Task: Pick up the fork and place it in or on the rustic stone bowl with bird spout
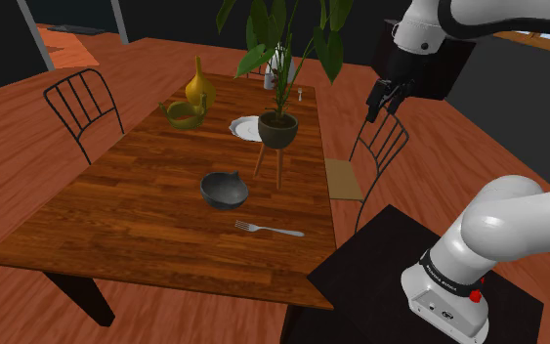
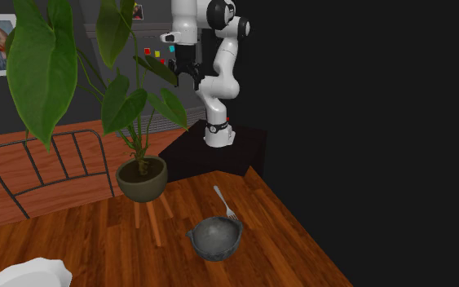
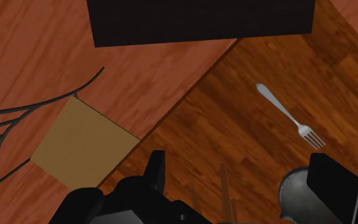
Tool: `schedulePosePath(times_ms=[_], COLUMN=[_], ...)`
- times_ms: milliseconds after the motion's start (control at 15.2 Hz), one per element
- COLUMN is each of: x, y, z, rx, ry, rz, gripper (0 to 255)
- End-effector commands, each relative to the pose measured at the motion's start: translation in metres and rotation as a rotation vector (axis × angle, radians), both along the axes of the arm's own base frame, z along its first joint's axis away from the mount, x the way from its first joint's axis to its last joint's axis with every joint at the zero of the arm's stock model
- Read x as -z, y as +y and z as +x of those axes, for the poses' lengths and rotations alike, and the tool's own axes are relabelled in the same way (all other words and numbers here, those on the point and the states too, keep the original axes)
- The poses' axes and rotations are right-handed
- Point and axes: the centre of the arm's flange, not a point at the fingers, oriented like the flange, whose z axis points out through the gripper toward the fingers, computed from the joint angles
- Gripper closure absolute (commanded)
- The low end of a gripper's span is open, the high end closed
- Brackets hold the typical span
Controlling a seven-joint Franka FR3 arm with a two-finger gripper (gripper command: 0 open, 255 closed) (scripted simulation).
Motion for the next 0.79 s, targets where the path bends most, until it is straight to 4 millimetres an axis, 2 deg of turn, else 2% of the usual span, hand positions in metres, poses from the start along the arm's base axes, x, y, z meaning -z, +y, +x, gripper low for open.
schedulePosePath(times_ms=[0, 726], x=[0.0, 0.114], y=[0.0, 0.057], z=[0.0, 0.067], rx=[0.0, -0.177], ry=[0.0, 0.015], rz=[0.0, 0.011], gripper=[0, 0])
